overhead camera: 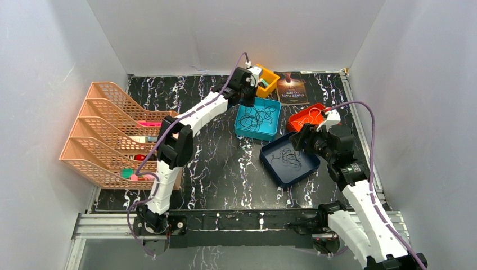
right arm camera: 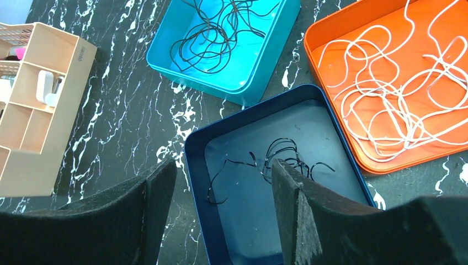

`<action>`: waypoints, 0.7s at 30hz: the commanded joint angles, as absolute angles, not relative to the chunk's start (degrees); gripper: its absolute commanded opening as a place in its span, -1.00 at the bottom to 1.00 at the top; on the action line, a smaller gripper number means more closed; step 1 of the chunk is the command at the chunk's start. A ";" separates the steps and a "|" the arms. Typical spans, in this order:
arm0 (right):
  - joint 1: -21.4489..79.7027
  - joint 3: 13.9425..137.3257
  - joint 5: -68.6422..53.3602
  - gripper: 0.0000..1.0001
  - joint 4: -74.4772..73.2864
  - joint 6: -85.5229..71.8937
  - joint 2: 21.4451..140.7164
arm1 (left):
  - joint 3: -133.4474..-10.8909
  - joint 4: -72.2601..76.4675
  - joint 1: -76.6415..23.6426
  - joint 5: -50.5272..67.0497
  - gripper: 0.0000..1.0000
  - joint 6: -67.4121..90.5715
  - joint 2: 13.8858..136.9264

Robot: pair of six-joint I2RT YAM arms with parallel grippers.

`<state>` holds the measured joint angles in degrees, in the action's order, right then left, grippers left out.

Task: Untangle the cables

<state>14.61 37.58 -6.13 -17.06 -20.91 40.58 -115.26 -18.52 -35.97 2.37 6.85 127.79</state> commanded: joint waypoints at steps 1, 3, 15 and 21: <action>14.38 37.02 -5.41 0.45 -15.51 -20.59 39.64 | -116.99 -20.60 -36.65 6.24 -1.00 7.73 128.20; 14.41 36.83 -5.41 0.44 -15.47 -20.72 39.70 | -116.48 -20.89 -36.65 6.72 -1.00 7.76 129.06; 14.41 37.06 -5.64 0.45 -15.38 -20.78 40.10 | -115.08 -21.03 -36.75 6.91 -0.59 7.32 129.80; 14.41 36.92 -5.79 0.44 -15.13 -21.15 40.08 | -115.23 -20.92 -36.74 5.20 -0.35 6.71 127.91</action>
